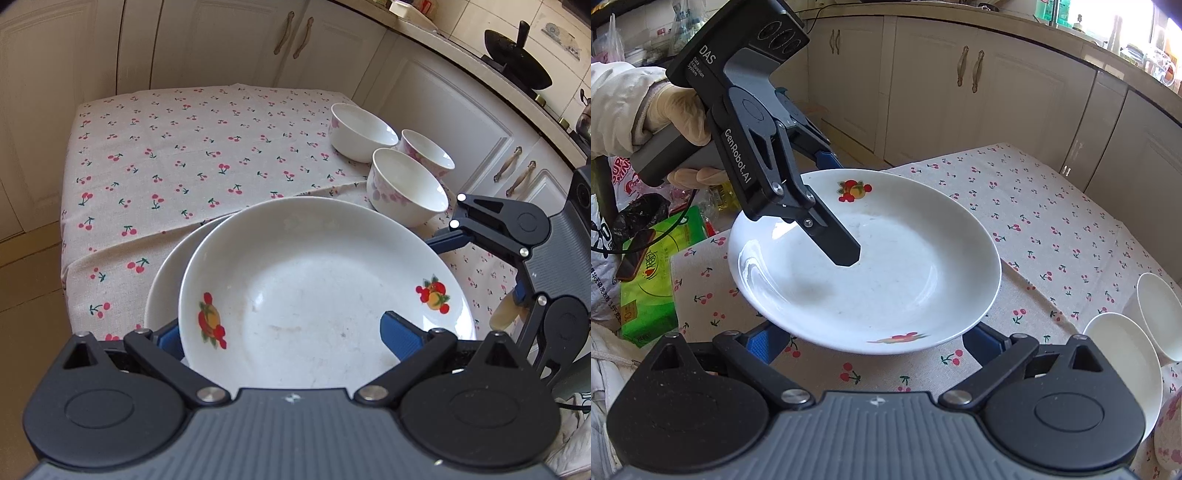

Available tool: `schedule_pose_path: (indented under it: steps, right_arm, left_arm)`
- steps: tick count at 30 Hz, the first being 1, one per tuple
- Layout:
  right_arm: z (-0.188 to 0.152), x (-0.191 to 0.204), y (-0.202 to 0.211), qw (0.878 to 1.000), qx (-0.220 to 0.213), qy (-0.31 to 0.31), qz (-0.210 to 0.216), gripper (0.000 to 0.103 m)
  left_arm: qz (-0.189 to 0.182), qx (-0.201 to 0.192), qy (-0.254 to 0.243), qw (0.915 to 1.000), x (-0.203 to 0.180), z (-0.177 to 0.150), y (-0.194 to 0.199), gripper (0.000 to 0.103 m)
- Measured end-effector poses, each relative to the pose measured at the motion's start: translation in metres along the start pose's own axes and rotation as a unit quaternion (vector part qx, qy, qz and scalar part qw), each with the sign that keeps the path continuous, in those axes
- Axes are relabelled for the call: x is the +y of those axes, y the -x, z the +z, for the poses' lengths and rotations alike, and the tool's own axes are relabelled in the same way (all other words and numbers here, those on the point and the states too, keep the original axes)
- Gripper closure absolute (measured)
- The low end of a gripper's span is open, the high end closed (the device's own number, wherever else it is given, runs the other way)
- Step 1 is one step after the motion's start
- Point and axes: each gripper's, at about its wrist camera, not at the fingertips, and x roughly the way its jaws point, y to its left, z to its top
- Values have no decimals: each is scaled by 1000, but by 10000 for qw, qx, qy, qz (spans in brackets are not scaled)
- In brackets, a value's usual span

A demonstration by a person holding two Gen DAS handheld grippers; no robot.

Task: Organize plates and bowls
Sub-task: 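Carry the flowered plate onto the plate stack and lower it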

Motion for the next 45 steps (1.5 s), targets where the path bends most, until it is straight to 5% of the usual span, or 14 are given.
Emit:
schedule_pose_path:
  steps: [45]
  right_arm:
    - [-2,19,2,9998,-158,95,-122,1]
  left_arm:
    - [242,121,91,9996,-5,-17,25,2]
